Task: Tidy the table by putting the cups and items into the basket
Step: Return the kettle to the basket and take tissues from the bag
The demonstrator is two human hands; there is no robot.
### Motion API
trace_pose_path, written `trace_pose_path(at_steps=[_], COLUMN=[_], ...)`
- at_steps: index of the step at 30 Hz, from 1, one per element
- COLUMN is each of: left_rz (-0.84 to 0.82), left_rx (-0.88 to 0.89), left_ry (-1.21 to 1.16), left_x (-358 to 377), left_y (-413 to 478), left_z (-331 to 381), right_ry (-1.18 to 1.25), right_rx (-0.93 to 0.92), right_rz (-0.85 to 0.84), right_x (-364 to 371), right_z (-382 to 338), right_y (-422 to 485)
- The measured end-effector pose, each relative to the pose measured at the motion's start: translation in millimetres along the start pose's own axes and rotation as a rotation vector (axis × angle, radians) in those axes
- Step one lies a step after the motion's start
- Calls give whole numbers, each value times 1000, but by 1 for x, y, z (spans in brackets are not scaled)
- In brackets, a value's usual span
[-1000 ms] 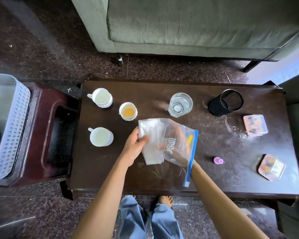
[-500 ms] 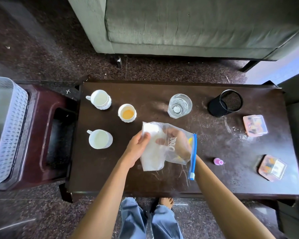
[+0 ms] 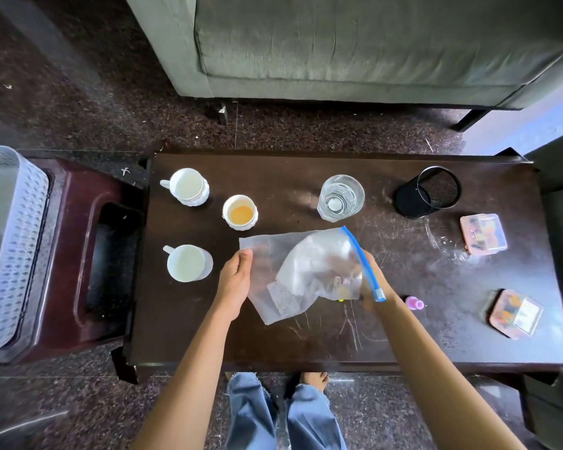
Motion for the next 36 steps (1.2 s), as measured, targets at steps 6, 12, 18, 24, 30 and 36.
trace_pose_path(at_steps=[6,12,18,24,30,36], left_rz=[136,273,389,375,-298,-394], left_rx=[118,168,126,515,-10,-39], left_ry=[174,319,546,353,-535,-632], left_x=[3,-10,-4,33,62,45], left_y=[-4,2,-5,-36,-57,-57], left_z=[-7,-17,-21,22,69,74], right_ry=[33,275,-118,-876,-540,-144], right_rx=[-343,-410,-812,-933,-591,-429], right_rz=[193,600,911,807,390,185], right_x=[-10,-38,-22,30,68,71], right_z=[6,-8,-42,-53,-38,-26], right_y=[-9,-16,-52,-55,-38,-33])
Point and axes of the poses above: each hand's wrist, its own y-axis towards the middle knuckle, its own x-axis out of the palm, z = x × y, the point moved 2 cm from there along y, towards the middle knuckle, and after that the axes turned 7 degrees about y, right-handed, at the moved point
